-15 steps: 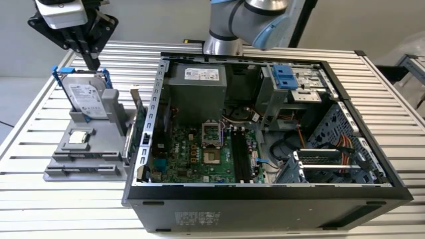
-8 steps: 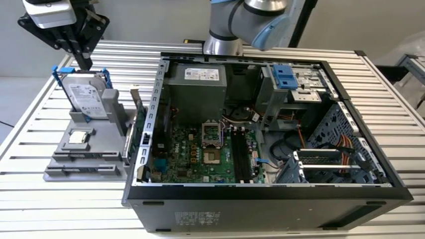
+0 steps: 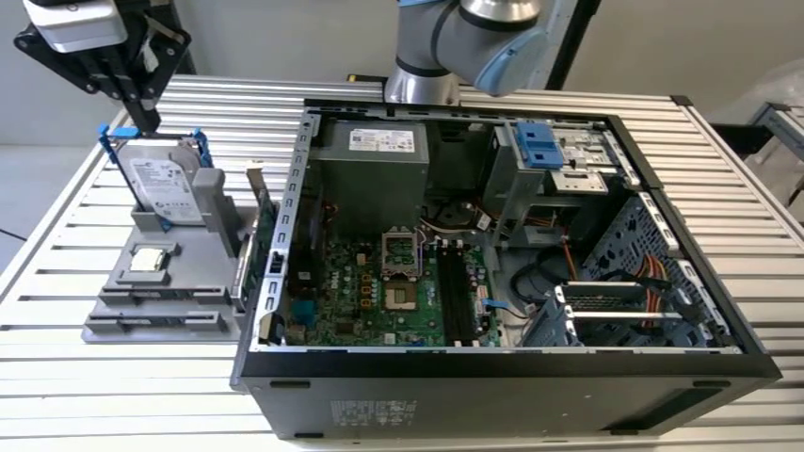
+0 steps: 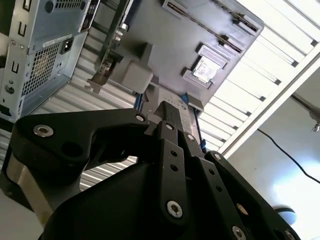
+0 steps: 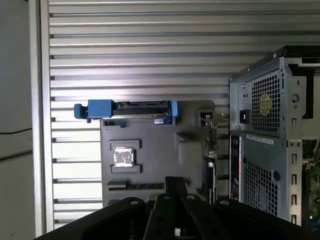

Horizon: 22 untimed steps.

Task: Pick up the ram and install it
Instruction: 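Reach for the ram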

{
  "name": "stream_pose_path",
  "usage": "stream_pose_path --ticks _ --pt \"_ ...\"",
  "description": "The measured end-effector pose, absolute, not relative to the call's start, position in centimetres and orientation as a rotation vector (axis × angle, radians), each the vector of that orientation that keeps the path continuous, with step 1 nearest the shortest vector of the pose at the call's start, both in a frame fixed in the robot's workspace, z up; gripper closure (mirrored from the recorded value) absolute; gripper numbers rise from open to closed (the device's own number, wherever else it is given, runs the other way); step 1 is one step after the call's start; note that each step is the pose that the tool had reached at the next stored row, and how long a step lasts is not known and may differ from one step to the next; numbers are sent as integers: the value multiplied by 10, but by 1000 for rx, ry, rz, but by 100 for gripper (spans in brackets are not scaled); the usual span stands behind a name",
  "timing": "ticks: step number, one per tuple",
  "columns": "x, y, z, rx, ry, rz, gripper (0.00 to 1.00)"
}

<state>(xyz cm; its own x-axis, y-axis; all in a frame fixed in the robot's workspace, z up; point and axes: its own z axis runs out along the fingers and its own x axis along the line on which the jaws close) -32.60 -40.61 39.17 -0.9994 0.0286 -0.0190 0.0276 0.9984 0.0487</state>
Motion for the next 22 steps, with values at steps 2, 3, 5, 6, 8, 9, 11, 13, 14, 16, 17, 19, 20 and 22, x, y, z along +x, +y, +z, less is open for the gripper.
stream_pose_path --ticks 2,3,5,6,8,9,11,13,14,16,17,19,20,22 --pt "-330 -406 392 36 3121 76 100" --pt "-332 -406 392 32 3121 76 100" --pt "-336 -406 392 24 3121 76 100" --pt "-337 -406 392 21 3121 76 100" --pt "-341 -406 391 14 3121 76 100" --pt "-343 -406 391 10 3122 76 100" --pt "-346 -406 391 4 3122 76 100" --pt "-349 -406 391 -3 3122 76 100" --pt "-351 -406 391 -6 3122 76 100" --pt "-354 -406 391 -13 3122 76 100" --pt "-355 -406 391 -15 3122 76 100" --pt "-356 -406 391 -15 3122 76 100" --pt "-356 -406 391 -16 3122 76 100" --pt "-356 -406 391 -15 3122 76 100"
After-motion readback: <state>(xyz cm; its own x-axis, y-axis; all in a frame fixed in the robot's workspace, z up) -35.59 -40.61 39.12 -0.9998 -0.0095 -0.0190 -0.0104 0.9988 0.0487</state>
